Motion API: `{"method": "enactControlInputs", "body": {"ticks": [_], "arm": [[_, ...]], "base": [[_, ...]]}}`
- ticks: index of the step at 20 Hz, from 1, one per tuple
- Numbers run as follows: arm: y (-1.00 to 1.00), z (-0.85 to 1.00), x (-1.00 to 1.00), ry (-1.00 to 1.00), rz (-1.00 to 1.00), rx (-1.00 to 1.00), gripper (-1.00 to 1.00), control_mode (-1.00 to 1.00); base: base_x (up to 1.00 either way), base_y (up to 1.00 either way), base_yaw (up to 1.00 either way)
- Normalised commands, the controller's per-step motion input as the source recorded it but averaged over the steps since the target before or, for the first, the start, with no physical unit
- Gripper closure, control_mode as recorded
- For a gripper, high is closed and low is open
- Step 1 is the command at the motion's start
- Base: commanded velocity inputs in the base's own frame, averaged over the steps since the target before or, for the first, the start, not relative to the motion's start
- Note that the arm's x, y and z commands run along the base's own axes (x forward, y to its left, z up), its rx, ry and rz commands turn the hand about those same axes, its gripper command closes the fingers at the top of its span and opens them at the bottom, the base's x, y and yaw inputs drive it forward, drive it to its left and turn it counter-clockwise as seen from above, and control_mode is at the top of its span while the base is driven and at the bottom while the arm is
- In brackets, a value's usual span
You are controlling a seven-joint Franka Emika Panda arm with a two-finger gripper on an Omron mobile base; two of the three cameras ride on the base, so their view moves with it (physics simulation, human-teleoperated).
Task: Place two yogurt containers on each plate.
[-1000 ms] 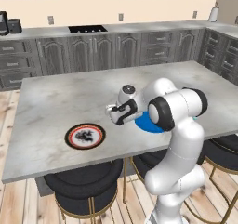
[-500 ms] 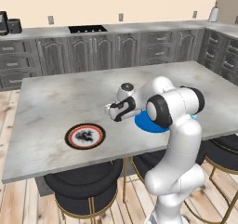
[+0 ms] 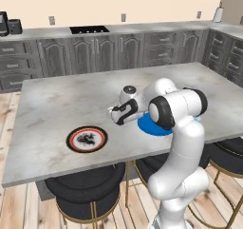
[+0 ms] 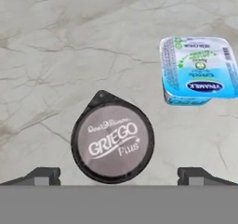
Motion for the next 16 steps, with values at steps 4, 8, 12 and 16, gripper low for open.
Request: {"method": "enactControlInputs", "body": {"ticks": [4, 8, 12, 16], "arm": [[0.02, -0.1, 0.0, 0.0, 0.0, 0.0, -1.0, -1.0], [0.05, -0.08, 0.02, 0.0, 0.0, 0.0, -1.0, -1.0], [0.09, -0.08, 0.07, 0.0, 0.0, 0.0, -1.0, -1.0], [0.03, -0.07, 0.15, 0.0, 0.0, 0.0, -1.0, -1.0]], "base": [[0.0, 0.0, 0.0], [0.0, 0.0, 0.0], [0.0, 0.0, 0.0], [0.0, 0.0, 0.0]]}}
